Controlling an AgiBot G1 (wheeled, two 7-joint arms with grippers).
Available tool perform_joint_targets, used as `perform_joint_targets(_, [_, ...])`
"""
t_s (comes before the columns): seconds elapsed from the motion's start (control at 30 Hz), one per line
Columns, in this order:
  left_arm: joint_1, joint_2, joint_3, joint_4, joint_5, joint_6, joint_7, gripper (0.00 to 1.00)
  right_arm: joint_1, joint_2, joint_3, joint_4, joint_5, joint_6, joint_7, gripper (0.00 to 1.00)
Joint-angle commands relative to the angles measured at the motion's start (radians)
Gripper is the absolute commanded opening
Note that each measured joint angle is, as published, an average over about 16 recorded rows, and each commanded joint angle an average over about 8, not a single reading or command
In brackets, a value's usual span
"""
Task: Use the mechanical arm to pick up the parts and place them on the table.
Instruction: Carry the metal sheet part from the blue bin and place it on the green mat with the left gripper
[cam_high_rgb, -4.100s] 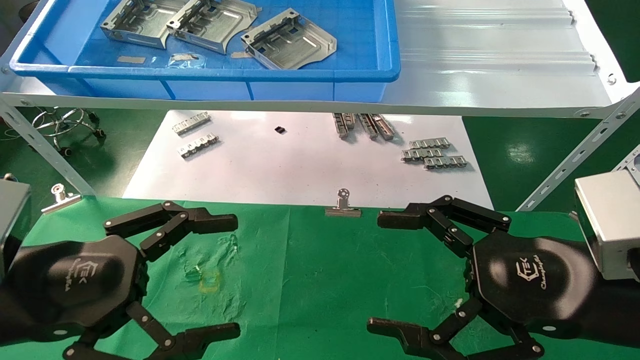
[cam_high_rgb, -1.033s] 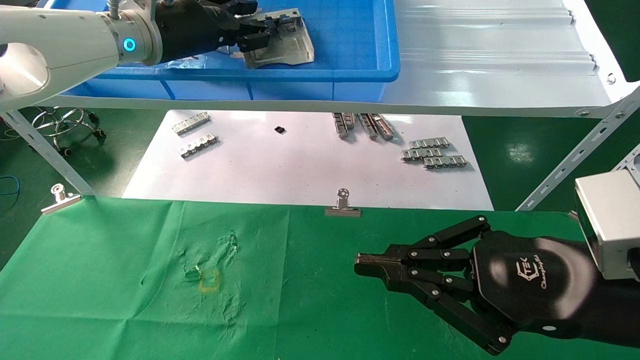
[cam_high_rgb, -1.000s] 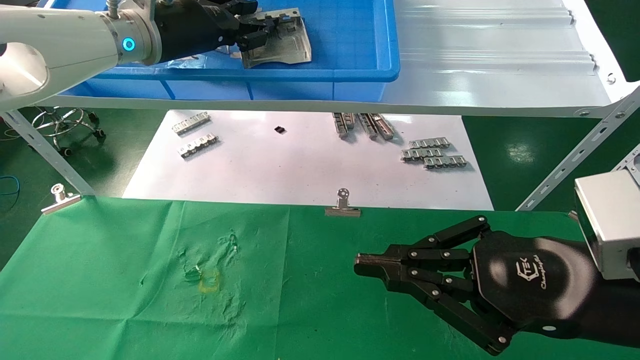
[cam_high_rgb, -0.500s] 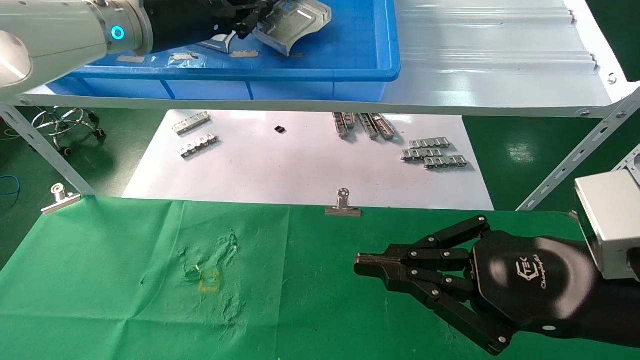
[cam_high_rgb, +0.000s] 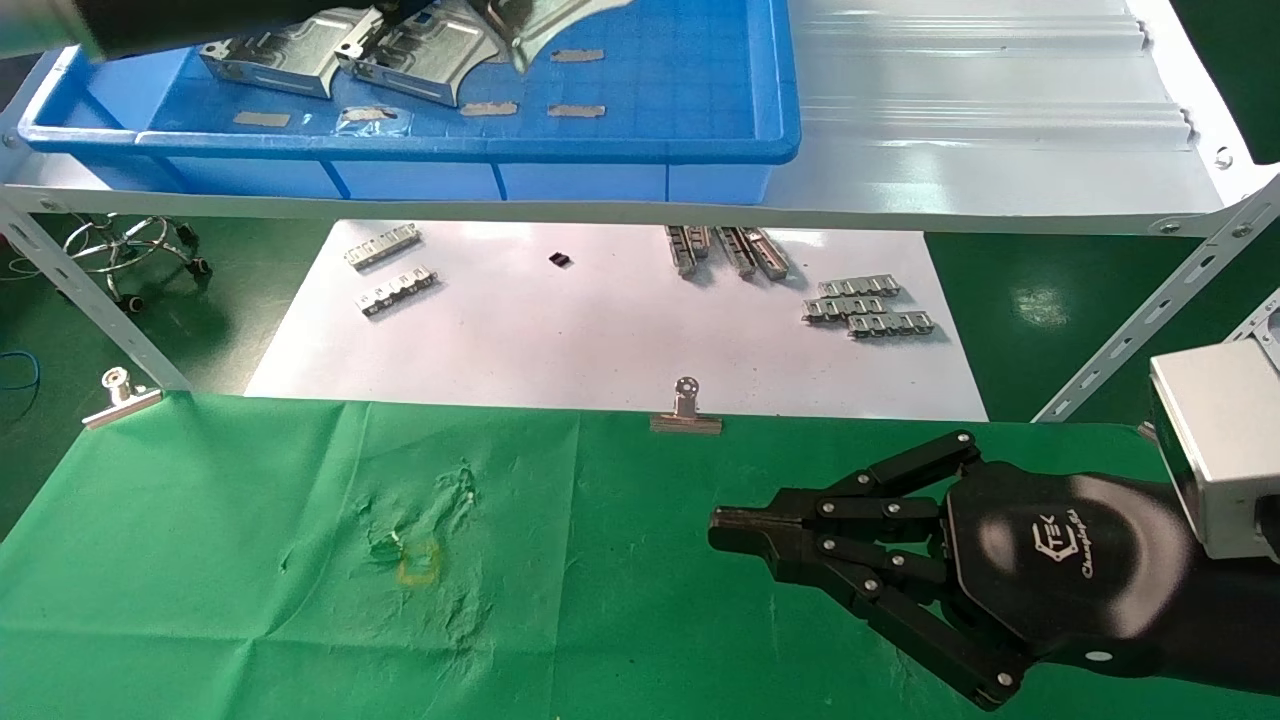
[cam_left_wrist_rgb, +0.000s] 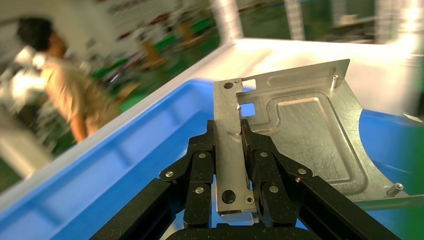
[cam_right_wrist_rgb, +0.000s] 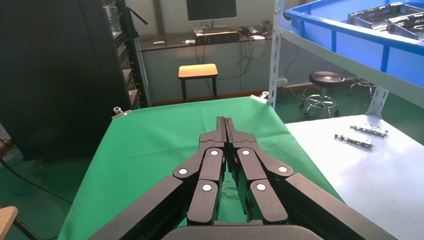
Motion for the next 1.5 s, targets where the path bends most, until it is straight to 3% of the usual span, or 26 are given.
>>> perform_joint_targets(0.03, [0.003,-0.043,-0.007,-0.016,-0.013,0.113,0.029,0.00,0.000,0.000,0.000,0.000,0.000,0.000,0.000,0.00])
perform_joint_targets(0.23, [0.054,-0.152,0.017,-0.120,-0.027,0.266,0.139,0.00,0.000,0.000,0.000,0.000,0.000,0.000,0.000,0.00])
perform_joint_targets(0.53, [0.270,-0.372,0.163,-0.503,-0.173,0.273,0.190,0.00,0.000,0.000,0.000,0.000,0.000,0.000,0.000,0.00])
perform_joint_targets(0.73, [0.375,-0.462,0.282,-0.628,-0.241,0.265,0.197,0.00,0.000,0.000,0.000,0.000,0.000,0.000,0.000,0.00])
perform_joint_targets(1.07, [0.405,-0.444,0.438,-0.571,-0.218,0.244,0.293,0.00,0.000,0.000,0.000,0.000,0.000,0.000,0.000,0.00])
perform_joint_targets(1.5, [0.401,-0.339,0.503,-0.349,-0.103,0.182,0.493,0.00,0.000,0.000,0.000,0.000,0.000,0.000,0.000,0.00])
